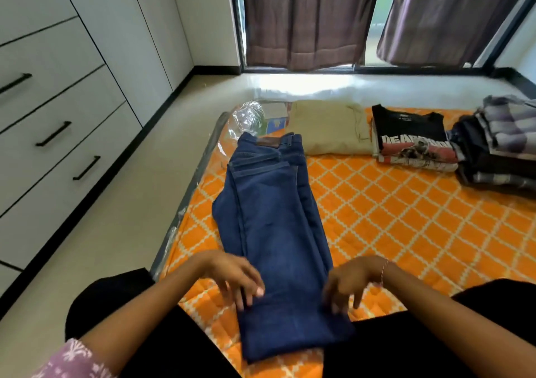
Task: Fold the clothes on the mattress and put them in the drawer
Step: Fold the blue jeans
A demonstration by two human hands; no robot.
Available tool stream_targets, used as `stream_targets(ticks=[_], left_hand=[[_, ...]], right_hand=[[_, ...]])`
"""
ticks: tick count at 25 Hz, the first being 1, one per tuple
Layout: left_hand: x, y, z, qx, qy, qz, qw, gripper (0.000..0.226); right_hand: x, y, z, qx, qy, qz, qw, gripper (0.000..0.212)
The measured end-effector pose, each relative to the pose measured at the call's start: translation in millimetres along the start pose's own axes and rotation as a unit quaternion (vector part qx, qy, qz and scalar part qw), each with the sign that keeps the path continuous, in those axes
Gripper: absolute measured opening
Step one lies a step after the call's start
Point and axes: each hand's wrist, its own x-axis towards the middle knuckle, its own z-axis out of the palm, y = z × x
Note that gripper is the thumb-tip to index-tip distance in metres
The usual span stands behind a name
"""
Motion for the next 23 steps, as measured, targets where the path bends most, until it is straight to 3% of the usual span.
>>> stream_targets(ticks=[1,2,3,4,5,7,9,12,14,16,18,19,21,23], left_hand=[[3,2,-11,-0.023,0.115,0.023,0.993,0.023],[9,5,-21,-0.011,0.278,0.037,0.96,0.021],[17,9,-29,0.012,0.428,0.037,0.903,0.027],[26,13,-34,0.015,0.528,0.031,0.848,0.038],[36,16,-40,-0.025,0.578,0.021,0.815,0.048],[52,21,-57,-0.211,0.592,0.019,0.778,0.045],[59,23,-75,-0.362,0.566,0.015,0.74,0.037],[61,23,-81,-0.406,0.544,0.038,0.733,0.021],[57,22,-81,-0.396,0.558,0.103,0.722,0.008],[56,17,-94,-0.37,0.619,0.143,0.679,0.015],[61,12,-112,-0.325,0.672,0.098,0.659,0.01],[67,11,-120,-0.304,0.678,0.049,0.668,0.005],[77,15,-130,-0.327,0.646,-0.037,0.689,0.021],[81,19,-138,-0.366,0.632,-0.026,0.683,0.027]], right_hand=[[0,-3,-17,0.026,0.077,-0.013,0.997,0.021],[5,-6,-36,0.022,0.198,-0.029,0.979,0.02],[13,-11,-52,0.009,0.33,-0.04,0.943,0.019],[22,-19,-64,0.014,0.433,-0.042,0.9,0.02],[34,-25,-75,0.05,0.492,-0.044,0.868,0.024],[59,-33,-93,0.209,0.506,-0.052,0.835,0.03],[75,-37,-110,0.413,0.483,-0.066,0.769,0.029],[87,-43,-127,0.569,0.458,-0.124,0.671,0.01],[90,-47,-137,0.576,0.477,-0.184,0.638,0.014],[95,-50,-152,0.553,0.518,-0.219,0.615,0.015],[104,-54,-169,0.493,0.575,-0.145,0.637,0.006],[110,-56,-177,0.444,0.591,-0.071,0.67,0.009],[122,-57,-183,0.406,0.56,0.039,0.721,0.029],[125,-56,-190,0.442,0.52,0.036,0.73,0.03]])
